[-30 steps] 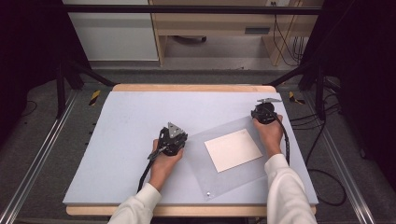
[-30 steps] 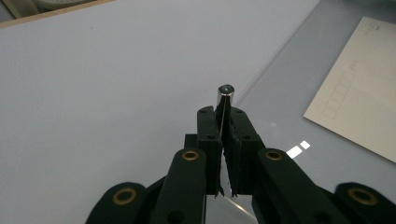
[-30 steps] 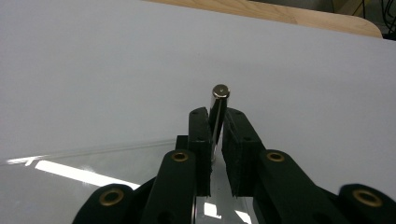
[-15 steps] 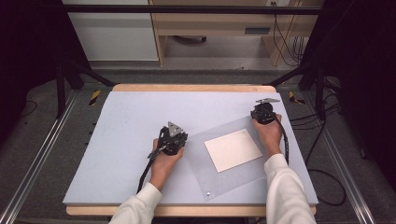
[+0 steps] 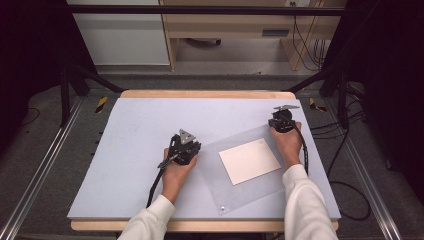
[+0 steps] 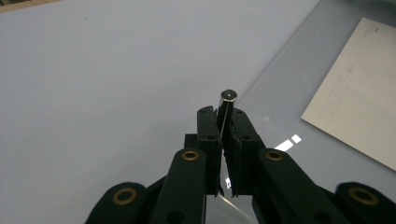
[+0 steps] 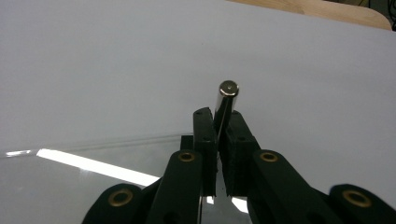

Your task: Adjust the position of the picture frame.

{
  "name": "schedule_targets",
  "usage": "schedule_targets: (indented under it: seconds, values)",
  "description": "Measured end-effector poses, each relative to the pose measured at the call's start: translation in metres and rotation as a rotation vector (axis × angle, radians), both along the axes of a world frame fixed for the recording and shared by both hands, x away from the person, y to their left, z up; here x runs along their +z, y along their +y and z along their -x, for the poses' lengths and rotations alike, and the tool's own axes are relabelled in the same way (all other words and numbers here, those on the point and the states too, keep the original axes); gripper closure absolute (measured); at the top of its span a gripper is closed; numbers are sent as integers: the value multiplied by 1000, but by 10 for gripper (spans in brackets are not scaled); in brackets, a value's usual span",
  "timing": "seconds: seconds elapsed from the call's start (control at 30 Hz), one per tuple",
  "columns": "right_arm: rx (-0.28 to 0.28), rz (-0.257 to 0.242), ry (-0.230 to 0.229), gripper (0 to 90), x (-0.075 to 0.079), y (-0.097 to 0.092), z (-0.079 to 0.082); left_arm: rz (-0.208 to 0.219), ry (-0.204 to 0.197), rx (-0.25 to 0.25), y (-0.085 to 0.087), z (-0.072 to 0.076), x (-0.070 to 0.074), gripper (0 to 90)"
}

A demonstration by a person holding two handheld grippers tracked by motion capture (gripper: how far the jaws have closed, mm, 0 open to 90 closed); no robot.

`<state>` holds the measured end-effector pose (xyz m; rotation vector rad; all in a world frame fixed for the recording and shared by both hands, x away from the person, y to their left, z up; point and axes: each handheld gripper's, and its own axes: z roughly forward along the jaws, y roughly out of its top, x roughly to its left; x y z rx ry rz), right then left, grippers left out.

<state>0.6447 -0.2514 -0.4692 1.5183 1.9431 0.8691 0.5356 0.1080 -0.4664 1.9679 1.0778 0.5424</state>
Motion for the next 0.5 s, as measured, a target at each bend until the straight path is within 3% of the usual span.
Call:
schedule_targets:
  seconds: [0.13, 0.2, 0.5]
  values:
    - [14, 18, 33, 858, 6, 0, 1, 2, 9, -6, 1, -1, 2, 847]
    - [15, 19, 39, 858, 8, -1, 1, -17, 5, -21, 2, -2, 7, 847]
    - [49, 31, 62, 858, 19, 2, 6, -8, 13, -27, 11, -5, 16, 844]
